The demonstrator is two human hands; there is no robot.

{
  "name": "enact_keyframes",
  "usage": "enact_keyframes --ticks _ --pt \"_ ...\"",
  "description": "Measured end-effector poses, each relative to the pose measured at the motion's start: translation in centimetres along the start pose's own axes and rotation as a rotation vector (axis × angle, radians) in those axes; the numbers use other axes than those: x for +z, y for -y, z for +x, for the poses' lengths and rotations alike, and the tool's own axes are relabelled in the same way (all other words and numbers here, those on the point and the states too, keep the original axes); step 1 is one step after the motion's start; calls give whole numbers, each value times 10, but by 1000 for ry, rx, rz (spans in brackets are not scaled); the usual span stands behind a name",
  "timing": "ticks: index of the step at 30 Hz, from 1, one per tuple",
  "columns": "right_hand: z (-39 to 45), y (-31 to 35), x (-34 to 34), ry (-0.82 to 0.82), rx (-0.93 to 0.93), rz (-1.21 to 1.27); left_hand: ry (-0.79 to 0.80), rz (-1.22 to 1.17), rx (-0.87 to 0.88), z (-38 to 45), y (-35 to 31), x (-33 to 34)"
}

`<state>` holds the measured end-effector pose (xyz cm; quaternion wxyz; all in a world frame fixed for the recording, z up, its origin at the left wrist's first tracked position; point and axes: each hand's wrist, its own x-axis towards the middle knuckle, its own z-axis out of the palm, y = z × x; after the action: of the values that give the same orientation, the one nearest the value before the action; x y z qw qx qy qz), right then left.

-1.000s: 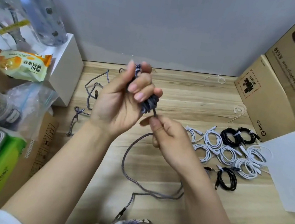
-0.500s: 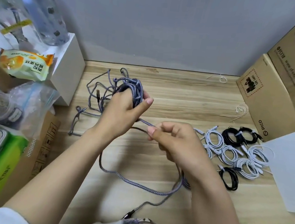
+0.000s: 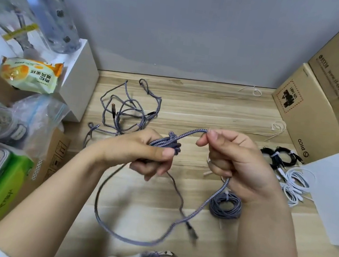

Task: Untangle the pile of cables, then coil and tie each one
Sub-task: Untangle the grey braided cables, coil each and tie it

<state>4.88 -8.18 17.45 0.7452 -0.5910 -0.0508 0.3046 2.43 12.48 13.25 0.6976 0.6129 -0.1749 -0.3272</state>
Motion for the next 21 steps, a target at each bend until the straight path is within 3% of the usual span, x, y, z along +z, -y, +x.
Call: enact_keyframes --ticks 2,5,9,12,17,19,21 --pt "0 -1 -1 -44 -60 -173 194 -207 43 -2 -3 2" --pt "2 -4 2 -26 -75 -199 436 -502 133 2 -9 5" --pt "6 -10 7 48 13 -41 535 -865 373 7 -20 12" --pt "9 -19 13 116 121 117 408 -1090 522 13 -30 16" --pt "9 -31 23 77 173 -108 7 -1319 670 20 -37 3" --pt "9 -29 26 68 168 -192 -138 -1303 675 25 -34 -2" --pt "7 -27 30 74 173 -244 -388 -1149 625 32 -31 -2"
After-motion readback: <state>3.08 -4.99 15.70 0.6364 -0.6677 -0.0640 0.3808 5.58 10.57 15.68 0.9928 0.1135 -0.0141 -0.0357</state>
